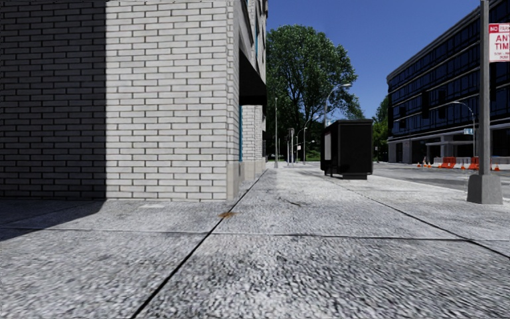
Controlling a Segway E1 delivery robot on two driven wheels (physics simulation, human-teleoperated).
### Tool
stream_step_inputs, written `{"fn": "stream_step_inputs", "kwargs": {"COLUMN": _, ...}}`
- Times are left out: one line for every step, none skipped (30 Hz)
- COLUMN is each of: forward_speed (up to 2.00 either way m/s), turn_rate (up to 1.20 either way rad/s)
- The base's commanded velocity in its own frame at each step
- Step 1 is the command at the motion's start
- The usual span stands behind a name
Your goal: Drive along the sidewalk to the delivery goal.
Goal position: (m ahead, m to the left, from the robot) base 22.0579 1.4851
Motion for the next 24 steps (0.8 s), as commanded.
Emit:
{"fn": "stream_step_inputs", "kwargs": {"forward_speed": 2.00, "turn_rate": 0.00}}
{"fn": "stream_step_inputs", "kwargs": {"forward_speed": 2.00, "turn_rate": 0.00}}
{"fn": "stream_step_inputs", "kwargs": {"forward_speed": 2.00, "turn_rate": 0.00}}
{"fn": "stream_step_inputs", "kwargs": {"forward_speed": 2.00, "turn_rate": 0.00}}
{"fn": "stream_step_inputs", "kwargs": {"forward_speed": 2.00, "turn_rate": 0.00}}
{"fn": "stream_step_inputs", "kwargs": {"forward_speed": 2.00, "turn_rate": 0.00}}
{"fn": "stream_step_inputs", "kwargs": {"forward_speed": 2.00, "turn_rate": 0.00}}
{"fn": "stream_step_inputs", "kwargs": {"forward_speed": 2.00, "turn_rate": 0.00}}
{"fn": "stream_step_inputs", "kwargs": {"forward_speed": 2.00, "turn_rate": 0.00}}
{"fn": "stream_step_inputs", "kwargs": {"forward_speed": 2.00, "turn_rate": 0.00}}
{"fn": "stream_step_inputs", "kwargs": {"forward_speed": 2.00, "turn_rate": 0.00}}
{"fn": "stream_step_inputs", "kwargs": {"forward_speed": 1.98, "turn_rate": 0.00}}
{"fn": "stream_step_inputs", "kwargs": {"forward_speed": 1.98, "turn_rate": 0.00}}
{"fn": "stream_step_inputs", "kwargs": {"forward_speed": 1.98, "turn_rate": 0.00}}
{"fn": "stream_step_inputs", "kwargs": {"forward_speed": 1.97, "turn_rate": 0.00}}
{"fn": "stream_step_inputs", "kwargs": {"forward_speed": 1.97, "turn_rate": 0.00}}
{"fn": "stream_step_inputs", "kwargs": {"forward_speed": 1.97, "turn_rate": 0.00}}
{"fn": "stream_step_inputs", "kwargs": {"forward_speed": 1.97, "turn_rate": 0.00}}
{"fn": "stream_step_inputs", "kwargs": {"forward_speed": 1.97, "turn_rate": 0.00}}
{"fn": "stream_step_inputs", "kwargs": {"forward_speed": 1.97, "turn_rate": 0.00}}
{"fn": "stream_step_inputs", "kwargs": {"forward_speed": 1.97, "turn_rate": 0.00}}
{"fn": "stream_step_inputs", "kwargs": {"forward_speed": 1.97, "turn_rate": 0.00}}
{"fn": "stream_step_inputs", "kwargs": {"forward_speed": 1.97, "turn_rate": 0.00}}
{"fn": "stream_step_inputs", "kwargs": {"forward_speed": 1.96, "turn_rate": 0.00}}
